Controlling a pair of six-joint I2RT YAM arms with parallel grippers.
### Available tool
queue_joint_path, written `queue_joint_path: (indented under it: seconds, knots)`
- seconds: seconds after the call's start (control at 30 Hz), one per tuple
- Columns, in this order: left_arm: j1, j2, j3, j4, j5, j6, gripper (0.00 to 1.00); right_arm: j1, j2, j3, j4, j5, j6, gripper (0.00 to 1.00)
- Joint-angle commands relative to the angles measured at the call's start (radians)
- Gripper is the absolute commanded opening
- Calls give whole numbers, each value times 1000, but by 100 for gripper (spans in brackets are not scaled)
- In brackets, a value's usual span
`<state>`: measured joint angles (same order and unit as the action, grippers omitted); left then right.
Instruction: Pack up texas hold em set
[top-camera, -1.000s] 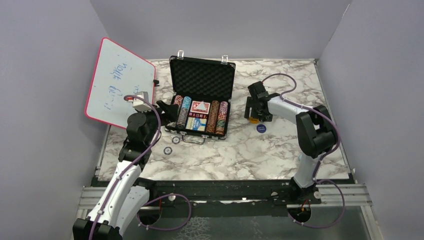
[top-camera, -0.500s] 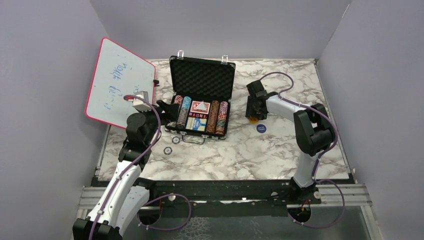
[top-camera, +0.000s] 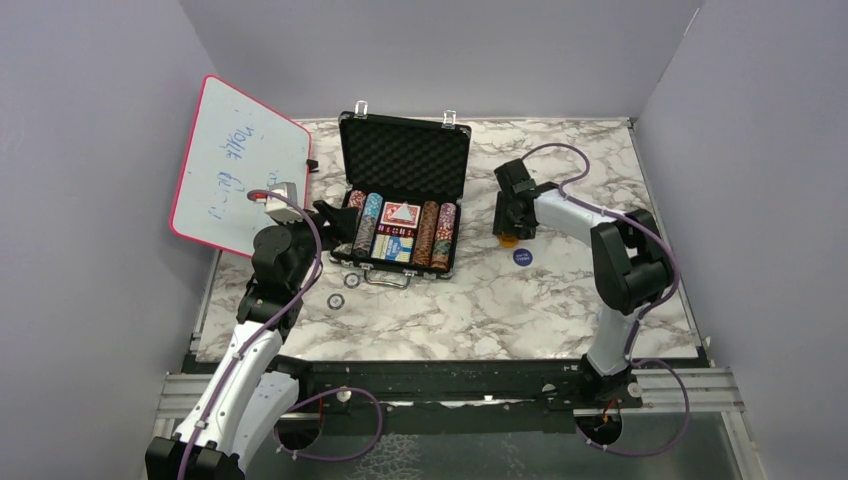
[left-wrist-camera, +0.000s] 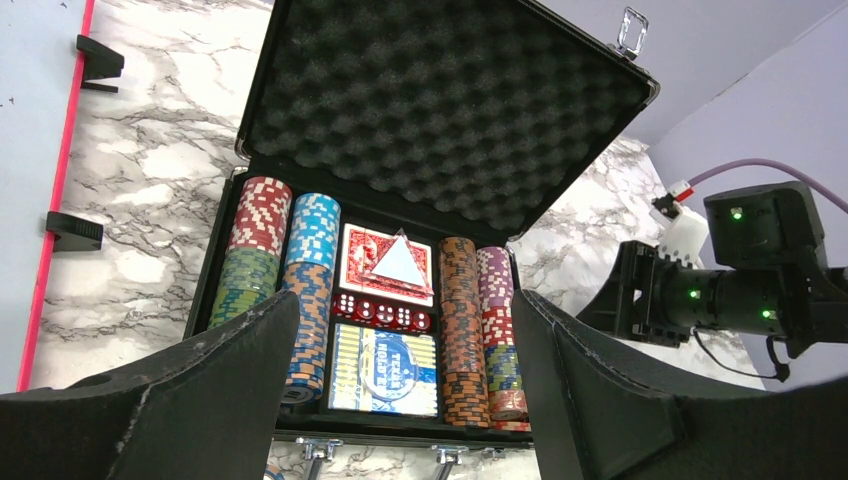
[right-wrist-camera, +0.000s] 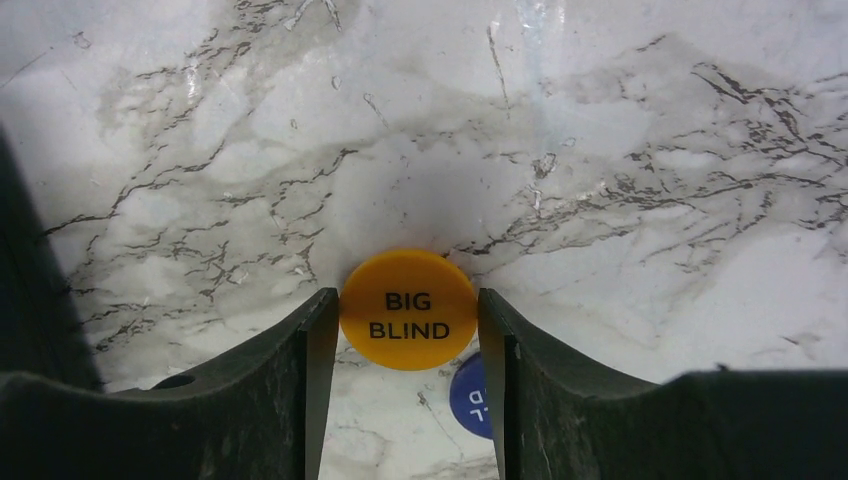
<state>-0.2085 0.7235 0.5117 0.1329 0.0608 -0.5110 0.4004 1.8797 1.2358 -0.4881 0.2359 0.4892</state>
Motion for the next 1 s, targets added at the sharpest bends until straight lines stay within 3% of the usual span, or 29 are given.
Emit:
queue_joint_path:
  seconds: [0.0, 0.2, 0.4, 0.67, 0.97]
  knots:
    - [6, -10, -6, 31, 15, 9, 80, 23, -81, 44, -52, 24, 6, 54]
    - [6, -3, -1, 25, 13, 10, 81, 101, -123, 108, -77, 29, 12, 54]
    - [6, 2, 2, 19, 10, 10, 81, 259, -95, 217, -81, 86, 28, 55]
    - [6, 5, 4, 11, -2, 11, 80, 426, 97, 449, -69, 146, 0, 55]
    - [6, 4, 6, 1, -15, 10, 80, 440, 286, 630, -19, 150, -4, 55]
